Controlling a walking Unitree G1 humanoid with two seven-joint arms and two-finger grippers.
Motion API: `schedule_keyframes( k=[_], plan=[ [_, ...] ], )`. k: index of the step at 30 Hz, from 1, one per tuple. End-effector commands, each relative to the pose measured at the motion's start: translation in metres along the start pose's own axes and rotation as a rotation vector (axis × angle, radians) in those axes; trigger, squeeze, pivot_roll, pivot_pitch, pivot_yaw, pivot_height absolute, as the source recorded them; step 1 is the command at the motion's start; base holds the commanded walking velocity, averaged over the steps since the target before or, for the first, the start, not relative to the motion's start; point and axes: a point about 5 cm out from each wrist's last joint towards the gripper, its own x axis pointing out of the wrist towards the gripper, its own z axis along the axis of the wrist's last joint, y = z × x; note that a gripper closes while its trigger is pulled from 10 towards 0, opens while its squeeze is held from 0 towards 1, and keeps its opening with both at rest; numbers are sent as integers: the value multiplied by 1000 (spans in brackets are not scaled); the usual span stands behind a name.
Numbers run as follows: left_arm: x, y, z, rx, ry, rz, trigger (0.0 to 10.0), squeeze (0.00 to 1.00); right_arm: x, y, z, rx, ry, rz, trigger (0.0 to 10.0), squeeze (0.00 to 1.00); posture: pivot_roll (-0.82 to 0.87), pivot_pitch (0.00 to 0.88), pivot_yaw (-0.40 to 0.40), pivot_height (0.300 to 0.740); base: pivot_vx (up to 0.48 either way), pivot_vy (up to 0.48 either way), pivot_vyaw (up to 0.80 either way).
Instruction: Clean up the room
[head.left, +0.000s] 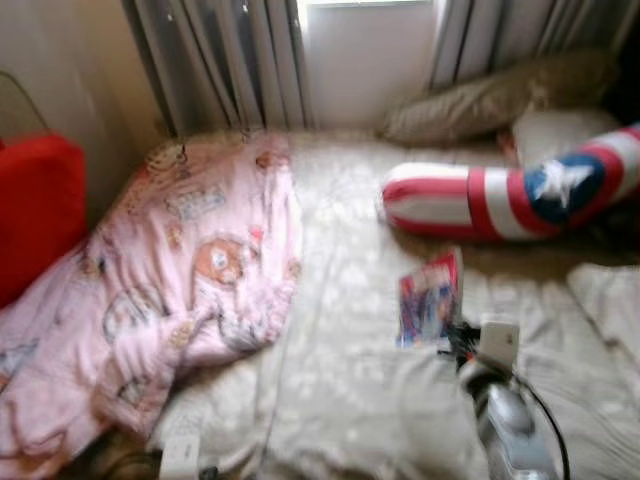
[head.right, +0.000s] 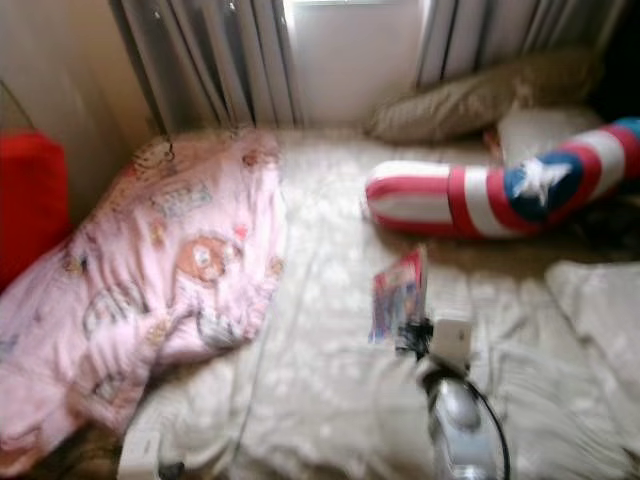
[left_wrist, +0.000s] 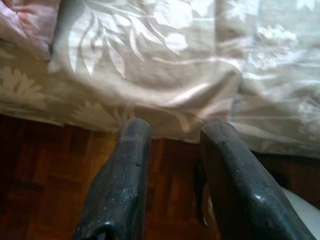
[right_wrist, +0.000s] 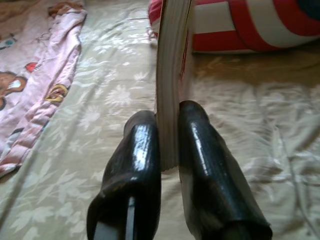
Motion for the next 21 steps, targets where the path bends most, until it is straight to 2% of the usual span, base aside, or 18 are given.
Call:
schedule_keyframes(
  k=[1,9,21],
  plan=[
    [0,0,0,19,6,-5,10000,0,4,-1,14,-12,-63,2,10000,0,36,0,44,740,0,-364,0],
    [0,-1,-2,24,12,-14,10000,0,1,-2,11,-3,-64,-18,10000,0,29,0,48,740,0,-359,0],
    [0,-1,0,16,6,-11,10000,0,2,-1,13,3,-72,-17,10000,0,28,0,48,740,0,0,0]
  ],
)
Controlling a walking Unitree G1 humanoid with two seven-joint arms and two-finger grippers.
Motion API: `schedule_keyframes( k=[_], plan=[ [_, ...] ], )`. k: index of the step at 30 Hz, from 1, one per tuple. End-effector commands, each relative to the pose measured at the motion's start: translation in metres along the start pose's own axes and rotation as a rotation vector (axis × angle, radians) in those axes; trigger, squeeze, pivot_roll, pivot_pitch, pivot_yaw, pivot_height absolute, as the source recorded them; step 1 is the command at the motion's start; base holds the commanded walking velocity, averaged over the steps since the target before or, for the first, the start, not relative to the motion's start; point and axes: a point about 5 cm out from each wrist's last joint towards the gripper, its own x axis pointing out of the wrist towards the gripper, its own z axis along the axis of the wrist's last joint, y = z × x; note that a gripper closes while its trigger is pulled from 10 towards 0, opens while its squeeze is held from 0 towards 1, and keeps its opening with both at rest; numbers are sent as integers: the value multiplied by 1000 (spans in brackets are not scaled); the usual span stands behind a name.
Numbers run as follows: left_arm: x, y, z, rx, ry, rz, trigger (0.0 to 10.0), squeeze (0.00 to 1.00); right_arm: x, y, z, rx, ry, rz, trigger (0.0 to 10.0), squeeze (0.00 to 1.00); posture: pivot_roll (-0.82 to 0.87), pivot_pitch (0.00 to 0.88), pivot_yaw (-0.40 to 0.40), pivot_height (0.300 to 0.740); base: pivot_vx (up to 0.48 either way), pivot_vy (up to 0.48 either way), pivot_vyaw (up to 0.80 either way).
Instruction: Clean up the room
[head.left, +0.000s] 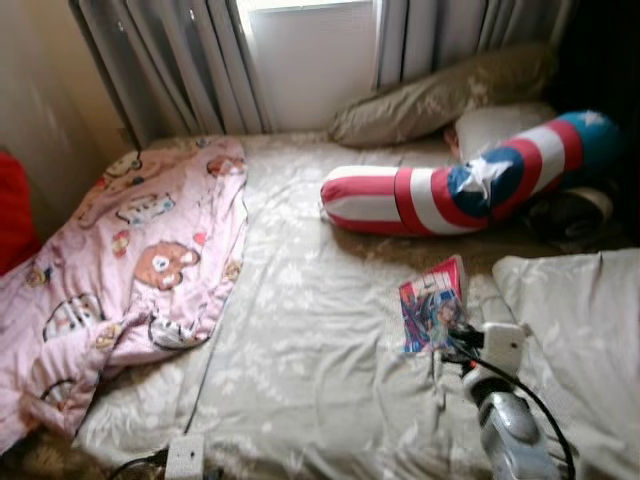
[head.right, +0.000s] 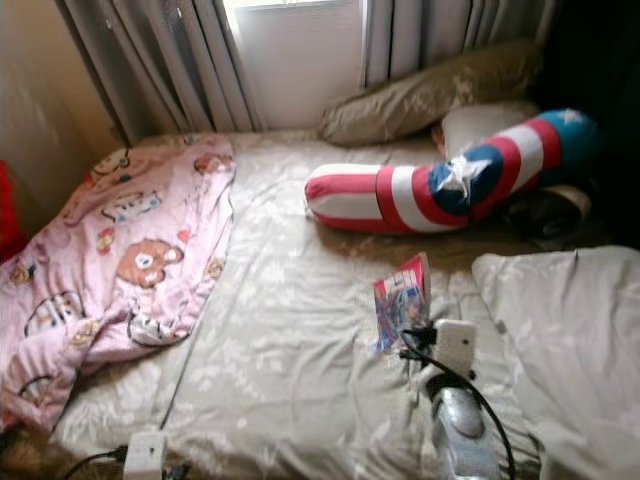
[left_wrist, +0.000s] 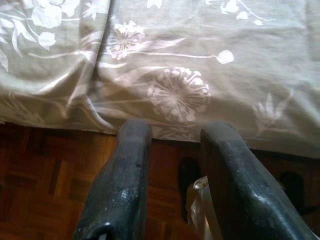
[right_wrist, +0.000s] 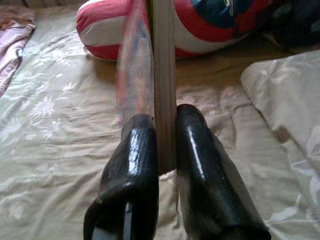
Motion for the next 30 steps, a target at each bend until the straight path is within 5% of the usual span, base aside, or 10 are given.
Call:
schedule_keyframes(
  k=[1,30],
  plan=[
    [-1,8,-3,15,18,14,10000,0,6,12,16,9,-72,34,10000,0,27,0,47,740,0,0,0],
    [-1,6,-4,18,26,17,10000,0,6,15,18,20,-76,62,10000,0,21,0,42,740,0,-9,0]
  ],
)
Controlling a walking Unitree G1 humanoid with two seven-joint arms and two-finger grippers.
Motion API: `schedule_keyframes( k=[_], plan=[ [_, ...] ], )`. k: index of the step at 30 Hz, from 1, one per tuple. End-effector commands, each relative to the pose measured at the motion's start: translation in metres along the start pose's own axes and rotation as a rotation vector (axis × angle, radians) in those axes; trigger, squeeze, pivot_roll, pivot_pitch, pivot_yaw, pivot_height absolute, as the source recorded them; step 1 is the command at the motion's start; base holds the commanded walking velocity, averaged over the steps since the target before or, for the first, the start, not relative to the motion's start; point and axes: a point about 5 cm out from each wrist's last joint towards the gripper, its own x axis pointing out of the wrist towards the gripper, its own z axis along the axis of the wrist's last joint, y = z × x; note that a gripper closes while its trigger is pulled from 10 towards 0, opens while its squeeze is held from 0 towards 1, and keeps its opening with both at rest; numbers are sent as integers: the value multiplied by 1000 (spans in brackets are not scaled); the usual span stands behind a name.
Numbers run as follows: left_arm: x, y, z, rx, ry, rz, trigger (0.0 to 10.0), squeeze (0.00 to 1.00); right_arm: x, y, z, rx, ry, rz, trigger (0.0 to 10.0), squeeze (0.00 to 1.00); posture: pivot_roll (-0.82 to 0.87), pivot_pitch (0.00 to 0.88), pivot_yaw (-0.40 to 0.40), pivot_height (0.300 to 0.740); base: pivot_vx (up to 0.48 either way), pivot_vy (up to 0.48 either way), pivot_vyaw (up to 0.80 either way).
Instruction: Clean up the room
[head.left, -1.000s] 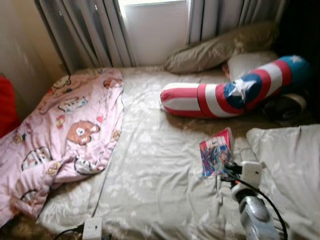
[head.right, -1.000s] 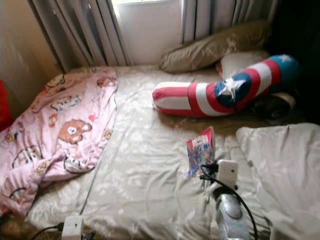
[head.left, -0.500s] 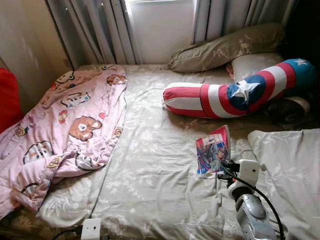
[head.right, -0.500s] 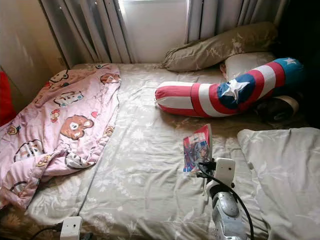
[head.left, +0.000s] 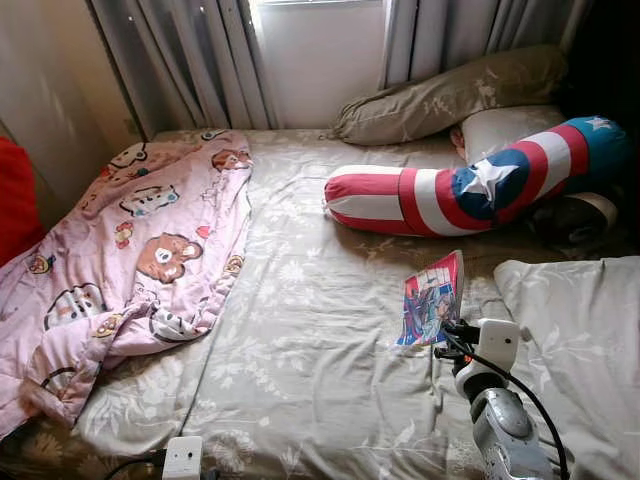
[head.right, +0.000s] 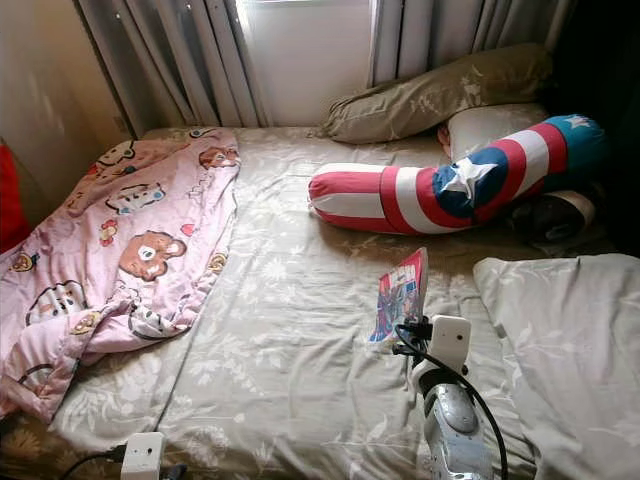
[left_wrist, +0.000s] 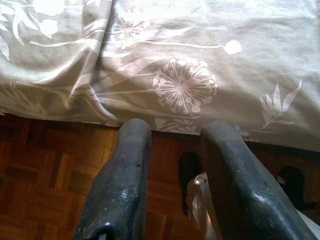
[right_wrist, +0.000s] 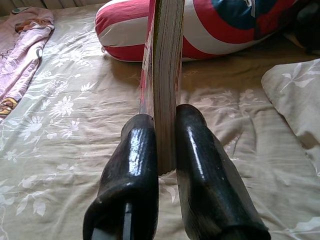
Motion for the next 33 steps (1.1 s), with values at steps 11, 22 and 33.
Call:
schedule_keyframes(
  k=[11,22,33],
  plan=[
    [-1,3,-4,-7,20,15,10000,0,3,5,15,-3,-63,25,10000,0,22,0,40,740,0,-155,0],
    [-2,5,-5,-10,20,18,10000,0,3,6,15,-1,-65,30,10000,0,25,0,39,740,0,0,0],
    [-2,4,-5,-10,16,14,10000,0,2,9,16,-9,-71,50,10000,0,21,0,41,740,0,0,0]
  ],
)
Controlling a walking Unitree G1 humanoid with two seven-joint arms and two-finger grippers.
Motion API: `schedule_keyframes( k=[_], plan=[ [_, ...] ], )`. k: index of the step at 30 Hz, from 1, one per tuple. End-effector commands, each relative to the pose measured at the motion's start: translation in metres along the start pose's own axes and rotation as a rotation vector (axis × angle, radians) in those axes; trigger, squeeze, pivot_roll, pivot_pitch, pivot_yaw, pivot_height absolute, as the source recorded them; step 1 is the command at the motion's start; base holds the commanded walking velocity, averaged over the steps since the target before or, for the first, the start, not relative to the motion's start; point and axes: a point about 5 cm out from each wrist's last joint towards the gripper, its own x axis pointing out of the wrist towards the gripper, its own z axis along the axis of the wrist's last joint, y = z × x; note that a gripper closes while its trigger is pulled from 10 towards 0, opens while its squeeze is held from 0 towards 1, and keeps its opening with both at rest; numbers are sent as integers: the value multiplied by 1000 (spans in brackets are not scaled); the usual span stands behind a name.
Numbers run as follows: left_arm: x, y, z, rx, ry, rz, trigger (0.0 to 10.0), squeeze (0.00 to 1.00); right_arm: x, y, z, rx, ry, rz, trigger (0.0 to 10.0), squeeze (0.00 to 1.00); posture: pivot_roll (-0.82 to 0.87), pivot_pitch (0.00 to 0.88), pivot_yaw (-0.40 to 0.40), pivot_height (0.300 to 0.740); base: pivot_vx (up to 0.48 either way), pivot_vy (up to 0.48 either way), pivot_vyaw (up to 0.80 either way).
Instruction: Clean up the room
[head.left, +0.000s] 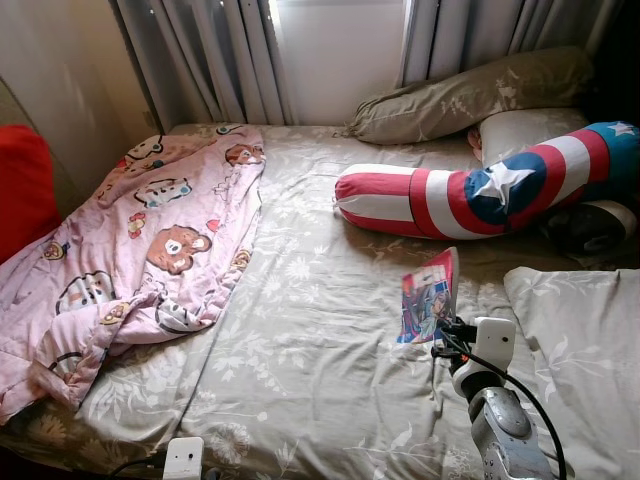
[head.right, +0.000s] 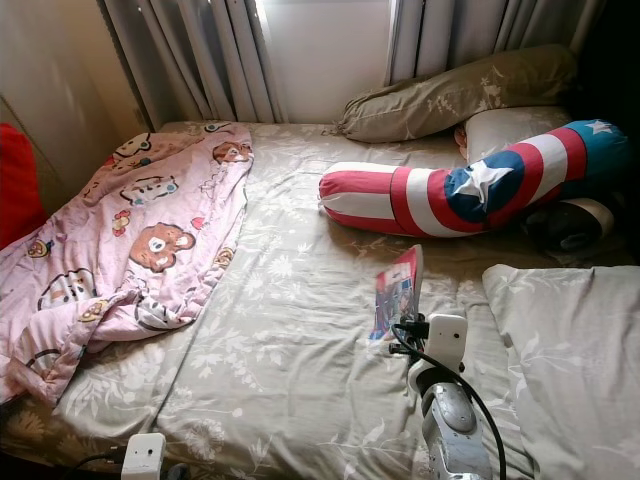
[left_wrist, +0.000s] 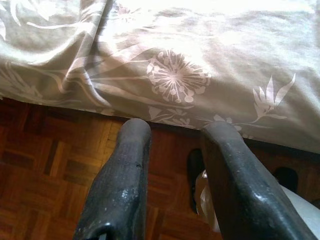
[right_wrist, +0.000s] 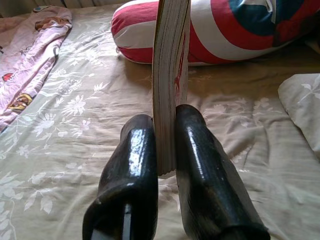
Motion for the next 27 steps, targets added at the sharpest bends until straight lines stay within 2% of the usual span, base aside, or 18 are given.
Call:
schedule_keyframes(
  k=[1,6,8,12,22,27],
  plan=[
    [-2,4,-4,-5,13,11,10000,0,3,5,12,-11,-49,22,10000,0,22,0,41,740,0,0,0],
    [0,5,1,-8,-17,20,10000,0,5,6,12,-32,-38,19,10000,0,21,0,41,735,0,0,0],
    [3,7,18,-18,-100,24,10000,0,5,7,10,-34,-27,24,10000,0,22,0,39,715,0,0,0],
    [5,9,29,-17,-151,19,10000,0,3,9,11,-14,-54,31,10000,0,30,0,37,701,0,0,0],
    [3,11,29,-43,-178,30,10000,0,3,8,12,-8,-61,26,10000,0,28,0,40,701,0,0,0],
    [2,10,38,-58,-250,28,10000,0,3,7,9,-38,-21,29,10000,0,26,0,42,696,0,0,0]
  ],
)
